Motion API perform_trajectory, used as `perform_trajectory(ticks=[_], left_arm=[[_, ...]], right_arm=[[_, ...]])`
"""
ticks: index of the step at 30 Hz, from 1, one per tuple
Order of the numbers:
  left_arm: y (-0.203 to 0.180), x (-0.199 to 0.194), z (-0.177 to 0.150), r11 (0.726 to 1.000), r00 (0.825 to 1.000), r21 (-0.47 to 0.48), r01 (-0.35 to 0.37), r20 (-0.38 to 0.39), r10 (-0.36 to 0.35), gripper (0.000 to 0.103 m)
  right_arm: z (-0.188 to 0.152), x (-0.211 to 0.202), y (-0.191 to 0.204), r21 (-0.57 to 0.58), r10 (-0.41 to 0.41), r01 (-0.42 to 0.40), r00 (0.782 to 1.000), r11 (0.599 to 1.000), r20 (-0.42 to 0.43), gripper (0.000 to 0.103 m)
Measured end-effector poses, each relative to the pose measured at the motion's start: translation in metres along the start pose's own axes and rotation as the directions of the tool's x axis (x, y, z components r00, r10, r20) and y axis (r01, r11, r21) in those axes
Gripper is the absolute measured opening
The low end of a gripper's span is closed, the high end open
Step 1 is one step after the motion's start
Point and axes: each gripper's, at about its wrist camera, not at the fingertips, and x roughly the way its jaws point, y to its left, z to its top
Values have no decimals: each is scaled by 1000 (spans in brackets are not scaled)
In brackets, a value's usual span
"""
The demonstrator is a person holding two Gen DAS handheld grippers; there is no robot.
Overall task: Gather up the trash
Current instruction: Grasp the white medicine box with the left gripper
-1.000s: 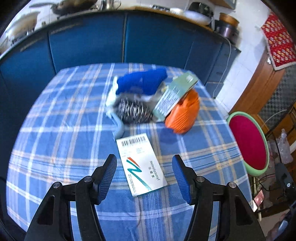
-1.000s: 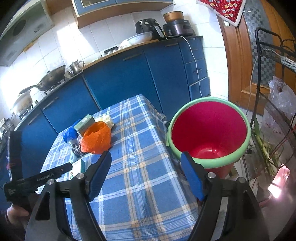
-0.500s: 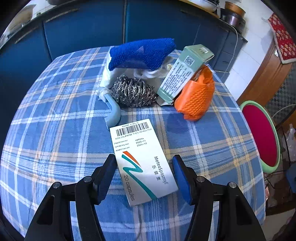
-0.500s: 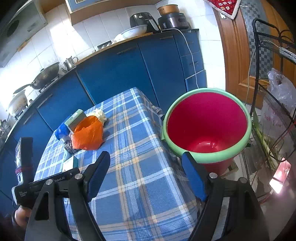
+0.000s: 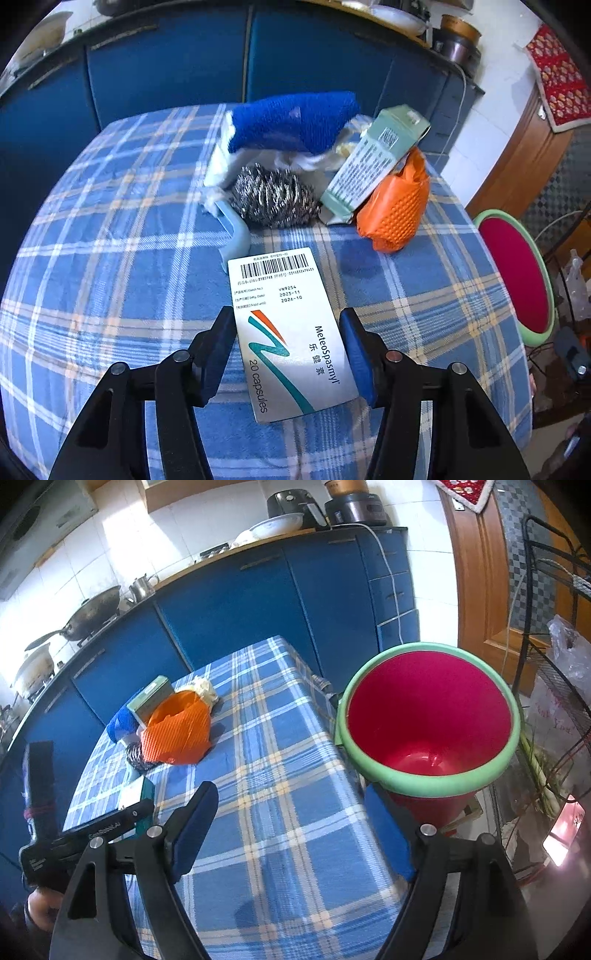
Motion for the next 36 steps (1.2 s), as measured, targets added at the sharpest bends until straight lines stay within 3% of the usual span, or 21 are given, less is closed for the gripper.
perform_trajectory(ticks=[8, 14, 24, 36], left_arm=[[13, -38, 8, 1000, 991, 18, 1, 134, -3, 57], [31, -50, 18, 1000, 983, -5, -8, 186, 9, 57], [62, -50, 39, 999, 973, -53, 0, 232, 12, 56], [92, -23, 50, 993, 976, -118, 26, 217, 1, 56]], right_arm=[[3, 16, 25, -40, 49, -51, 998, 998, -46, 85], [17, 29, 55, -110, 90, -98, 993, 989, -71, 87], [50, 59, 106, -246, 133, -162, 983, 956, -129, 92], [81, 113, 144, -360, 97, -152, 981, 920, -168, 94]])
